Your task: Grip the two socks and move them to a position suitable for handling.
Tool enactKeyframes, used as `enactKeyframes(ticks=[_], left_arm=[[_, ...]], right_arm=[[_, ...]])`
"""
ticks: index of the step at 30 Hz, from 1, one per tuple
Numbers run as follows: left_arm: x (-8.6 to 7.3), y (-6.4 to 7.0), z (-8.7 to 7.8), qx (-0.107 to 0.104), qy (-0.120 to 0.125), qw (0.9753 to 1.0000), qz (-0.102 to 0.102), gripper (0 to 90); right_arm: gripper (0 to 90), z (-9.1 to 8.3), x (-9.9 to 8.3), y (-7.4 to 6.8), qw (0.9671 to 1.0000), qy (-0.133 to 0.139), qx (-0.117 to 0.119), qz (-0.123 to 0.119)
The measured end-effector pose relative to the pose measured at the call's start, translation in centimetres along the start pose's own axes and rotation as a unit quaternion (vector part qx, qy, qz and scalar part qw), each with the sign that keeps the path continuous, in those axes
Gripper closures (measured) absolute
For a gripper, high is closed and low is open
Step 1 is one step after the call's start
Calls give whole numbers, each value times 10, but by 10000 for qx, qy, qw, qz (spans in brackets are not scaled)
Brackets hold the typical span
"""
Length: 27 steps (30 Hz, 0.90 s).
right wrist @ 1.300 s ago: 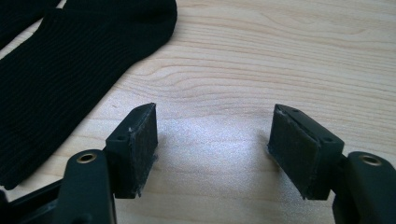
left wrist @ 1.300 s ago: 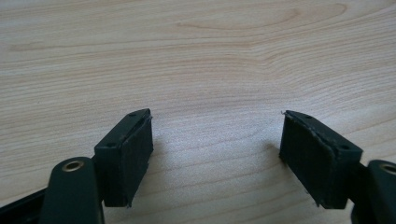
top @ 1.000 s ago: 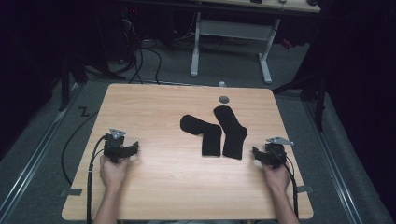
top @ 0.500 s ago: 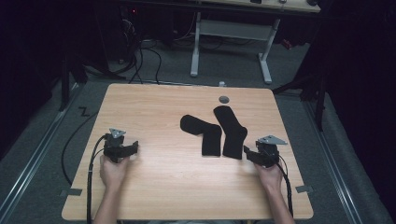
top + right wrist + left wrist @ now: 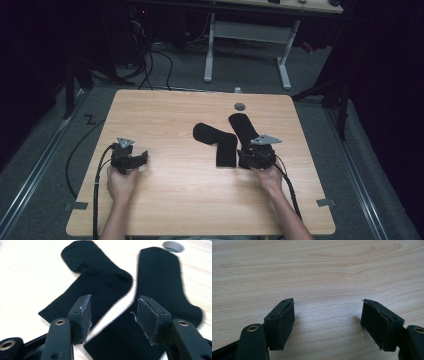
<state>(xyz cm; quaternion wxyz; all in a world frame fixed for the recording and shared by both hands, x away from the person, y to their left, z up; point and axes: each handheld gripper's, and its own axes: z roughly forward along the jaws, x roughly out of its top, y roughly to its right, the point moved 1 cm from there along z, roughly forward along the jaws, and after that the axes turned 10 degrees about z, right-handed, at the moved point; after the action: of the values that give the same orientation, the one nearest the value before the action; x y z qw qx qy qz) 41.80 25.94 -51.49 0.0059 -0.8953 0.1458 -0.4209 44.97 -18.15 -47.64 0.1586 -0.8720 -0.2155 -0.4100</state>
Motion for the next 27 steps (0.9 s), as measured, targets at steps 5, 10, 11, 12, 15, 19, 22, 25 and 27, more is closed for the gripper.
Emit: enactKeyframes(ticks=[5, 10, 11, 12, 15, 19, 22, 25, 27], left_arm=[[0, 0, 0, 21, 15, 10000, -27, 281], [0, 0, 0, 26, 16, 10000, -33, 283], [0, 0, 0, 26, 17, 10000, -36, 283], [0, 0, 0, 26, 17, 10000, -36, 284], [0, -1, 1, 29, 34, 10000, -69, 286], [0, -1, 1, 37, 31, 10000, -66, 287], [0, -1, 1, 43, 31, 10000, -67, 289], [0, -1, 1, 45, 30, 10000, -65, 289], [0, 0, 1, 47, 28, 10000, -64, 289]], right_arm=[[459, 26, 5, -9, 9996, -272, 42, -48], [458, 41, 9, -14, 9990, -442, 33, -56], [458, 44, 10, -14, 9989, -472, 24, -73], [458, 44, 10, -14, 9989, -472, 24, -73], [461, 53, 10, -16, 9984, -565, 26, -38], [482, 58, 8, -16, 9979, -640, 49, -36], [539, 58, 8, -18, 9976, -680, 64, -143], [578, 57, 8, -18, 9971, -727, 100, -205], [647, 56, 9, -18, 9965, -782, 162, -236]])
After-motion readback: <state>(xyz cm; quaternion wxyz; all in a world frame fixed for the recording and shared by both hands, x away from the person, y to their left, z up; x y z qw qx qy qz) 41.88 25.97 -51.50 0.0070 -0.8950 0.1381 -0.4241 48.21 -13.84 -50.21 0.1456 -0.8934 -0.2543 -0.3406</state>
